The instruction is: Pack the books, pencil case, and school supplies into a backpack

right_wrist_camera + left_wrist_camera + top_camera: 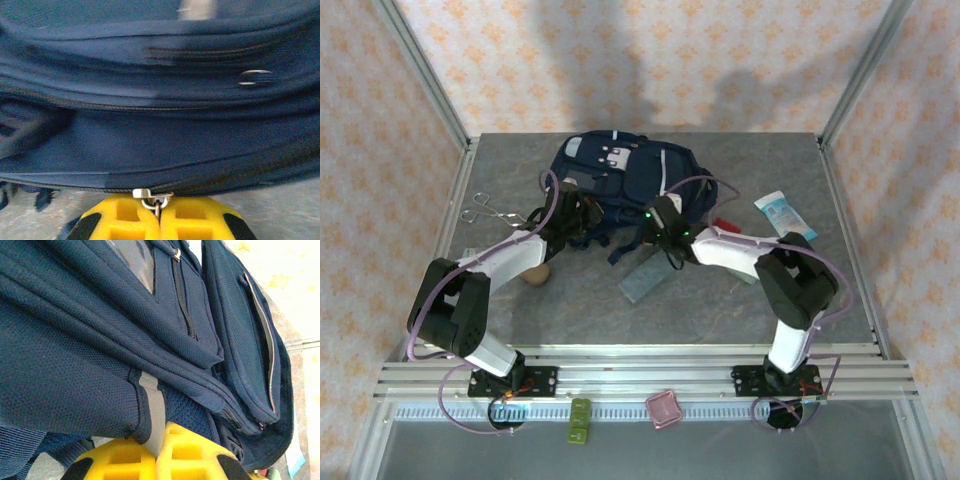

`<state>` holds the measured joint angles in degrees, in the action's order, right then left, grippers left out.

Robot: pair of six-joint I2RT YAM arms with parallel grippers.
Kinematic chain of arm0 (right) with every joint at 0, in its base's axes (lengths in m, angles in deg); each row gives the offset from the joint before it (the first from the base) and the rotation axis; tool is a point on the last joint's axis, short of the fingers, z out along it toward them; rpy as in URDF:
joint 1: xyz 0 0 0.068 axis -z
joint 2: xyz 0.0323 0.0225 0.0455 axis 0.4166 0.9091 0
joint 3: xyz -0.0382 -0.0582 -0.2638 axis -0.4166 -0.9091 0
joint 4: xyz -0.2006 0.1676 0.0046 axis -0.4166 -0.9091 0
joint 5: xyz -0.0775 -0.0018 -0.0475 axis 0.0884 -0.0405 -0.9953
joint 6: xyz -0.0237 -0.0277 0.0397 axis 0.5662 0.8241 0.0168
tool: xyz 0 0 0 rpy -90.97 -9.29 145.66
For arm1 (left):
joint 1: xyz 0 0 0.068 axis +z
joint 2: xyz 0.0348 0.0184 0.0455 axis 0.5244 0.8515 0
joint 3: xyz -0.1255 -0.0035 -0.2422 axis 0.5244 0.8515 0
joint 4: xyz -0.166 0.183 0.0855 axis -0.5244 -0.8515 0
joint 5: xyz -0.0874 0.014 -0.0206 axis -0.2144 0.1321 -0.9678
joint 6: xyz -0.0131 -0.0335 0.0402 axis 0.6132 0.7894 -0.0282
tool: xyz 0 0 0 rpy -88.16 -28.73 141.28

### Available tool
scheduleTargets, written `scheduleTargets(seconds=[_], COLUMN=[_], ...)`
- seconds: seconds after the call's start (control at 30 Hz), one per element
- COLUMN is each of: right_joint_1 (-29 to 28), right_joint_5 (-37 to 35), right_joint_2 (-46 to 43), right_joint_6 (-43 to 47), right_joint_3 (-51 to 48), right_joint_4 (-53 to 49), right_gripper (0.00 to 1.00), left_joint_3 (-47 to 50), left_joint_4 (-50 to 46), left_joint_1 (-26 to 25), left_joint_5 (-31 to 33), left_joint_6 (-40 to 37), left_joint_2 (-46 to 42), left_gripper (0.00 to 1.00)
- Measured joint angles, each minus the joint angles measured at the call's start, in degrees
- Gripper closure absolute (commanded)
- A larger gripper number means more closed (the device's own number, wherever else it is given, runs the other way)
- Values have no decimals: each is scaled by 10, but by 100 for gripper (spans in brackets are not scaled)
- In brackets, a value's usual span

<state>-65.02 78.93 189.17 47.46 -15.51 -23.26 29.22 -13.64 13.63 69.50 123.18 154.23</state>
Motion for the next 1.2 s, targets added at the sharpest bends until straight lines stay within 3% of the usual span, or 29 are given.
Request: scheduleTargets(seconds=[0.3, 0.63, 0.67, 0.73, 0.8, 0.87, 0.97, 1.2], right_joint_1=[56, -12, -18, -26, -31, -35, -37, -37], right_joint_5=[-15, 7, 15, 36, 56, 75, 94, 113], right_joint_2=[-71, -78, -76, -66, -54, -41, -23, -2], right_joint_6=[23, 51, 51, 47, 40, 33, 24, 20], right_joint_3=[-45, -26, -18, 2, 16, 23, 29, 35], right_joint_4=[-46, -72, -73, -71, -65, -57, -48, -46], right_gripper=[100, 100, 100, 100, 100, 100, 100, 100], left_joint_3=[-4, -131, -150, -185, -199, -197, -160, -1], left_joint_4=[-1, -51, -57, -62, -62, -60, -41, -7], left_joint_1=[3, 23, 26, 32, 37, 39, 38, 16], left_joint_5=[8, 73, 78, 86, 87, 84, 67, 25], left_joint_6=[-22, -61, -65, -75, -75, -71, -66, -34], left_joint_2=[6, 101, 112, 135, 139, 132, 101, -25], left_gripper=[100, 100, 94, 61, 44, 38, 37, 33])
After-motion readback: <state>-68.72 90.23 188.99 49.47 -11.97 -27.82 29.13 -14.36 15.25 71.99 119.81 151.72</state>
